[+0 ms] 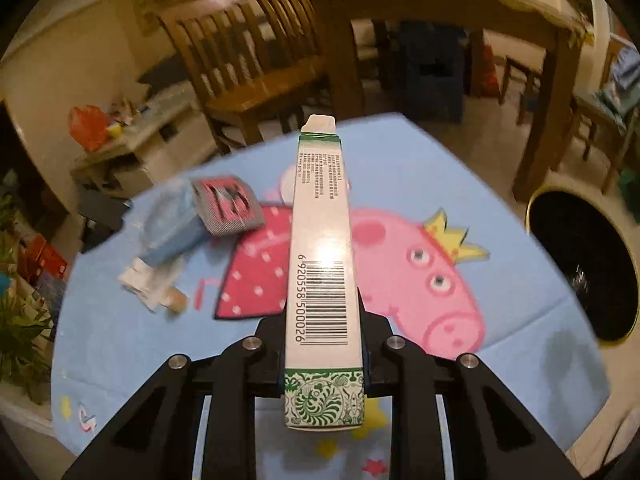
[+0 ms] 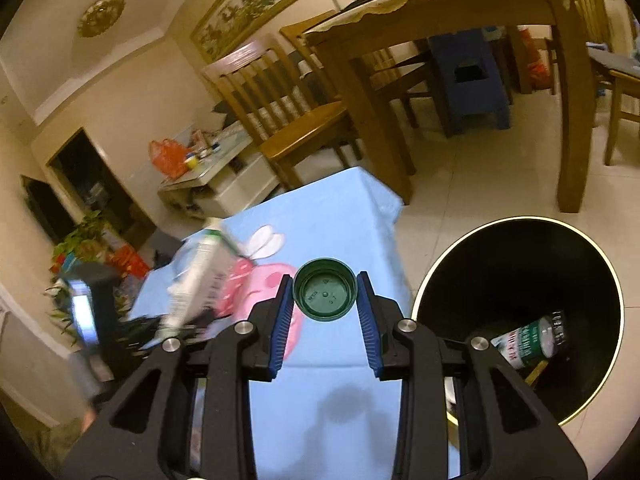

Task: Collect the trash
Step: 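Carry cap and medicine box over the black bin and open both tools, then grasp the red playing card with the right tool while the left tool grasps the blue mask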

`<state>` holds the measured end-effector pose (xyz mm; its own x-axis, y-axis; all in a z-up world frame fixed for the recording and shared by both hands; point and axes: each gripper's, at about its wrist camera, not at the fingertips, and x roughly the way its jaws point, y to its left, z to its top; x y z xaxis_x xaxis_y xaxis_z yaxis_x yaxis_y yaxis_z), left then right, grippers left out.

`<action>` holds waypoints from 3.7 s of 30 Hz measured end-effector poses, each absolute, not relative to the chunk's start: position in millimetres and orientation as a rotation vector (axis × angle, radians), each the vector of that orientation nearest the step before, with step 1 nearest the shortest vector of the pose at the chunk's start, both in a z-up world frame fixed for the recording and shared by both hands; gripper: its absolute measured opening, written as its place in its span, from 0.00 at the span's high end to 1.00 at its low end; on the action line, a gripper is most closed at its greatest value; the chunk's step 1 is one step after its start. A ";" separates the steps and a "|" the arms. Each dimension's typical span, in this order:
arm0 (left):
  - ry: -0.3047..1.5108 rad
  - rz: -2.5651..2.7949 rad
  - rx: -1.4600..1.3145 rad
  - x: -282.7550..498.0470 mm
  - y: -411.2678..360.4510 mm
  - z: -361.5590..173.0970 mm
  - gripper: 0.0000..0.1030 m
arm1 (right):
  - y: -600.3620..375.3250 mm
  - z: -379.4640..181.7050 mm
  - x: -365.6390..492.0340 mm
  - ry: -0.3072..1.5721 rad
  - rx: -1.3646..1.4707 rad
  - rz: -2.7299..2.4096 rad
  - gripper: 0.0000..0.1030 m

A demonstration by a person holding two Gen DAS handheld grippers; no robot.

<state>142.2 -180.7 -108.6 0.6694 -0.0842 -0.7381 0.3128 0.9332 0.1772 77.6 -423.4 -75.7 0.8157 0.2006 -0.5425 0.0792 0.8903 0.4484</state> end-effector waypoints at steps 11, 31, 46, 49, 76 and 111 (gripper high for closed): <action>0.726 -0.358 0.310 109.2 -247.1 -70.3 0.78 | -466.1 -94.9 76.2 0.663 0.470 -0.126 0.70; 0.696 -0.621 0.337 78.0 -332.1 -82.1 0.77 | -538.5 -102.6 30.1 0.632 0.432 -0.237 0.69; 0.766 -0.664 0.359 95.9 -353.1 -115.3 0.77 | -523.1 -71.7 21.6 0.504 0.169 -0.561 0.23; 0.770 -0.683 0.376 95.7 -363.9 -120.2 0.77 | -528.0 -64.9 8.6 0.454 0.147 -0.623 0.19; 0.733 -0.563 0.349 95.3 -320.7 -110.0 0.34 | -500.7 -56.1 9.3 0.436 0.095 -0.617 0.13; 0.799 0.071 0.005 120.5 106.3 -135.1 0.07 | -149.1 -123.4 305.7 0.867 -0.117 0.199 0.07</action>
<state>120.5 106.3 -135.1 0.6951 0.0657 -0.7159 -0.0616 0.9976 0.0318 305.7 -149.1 -123.4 0.6303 0.1257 -0.7661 -0.2209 0.9751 -0.0217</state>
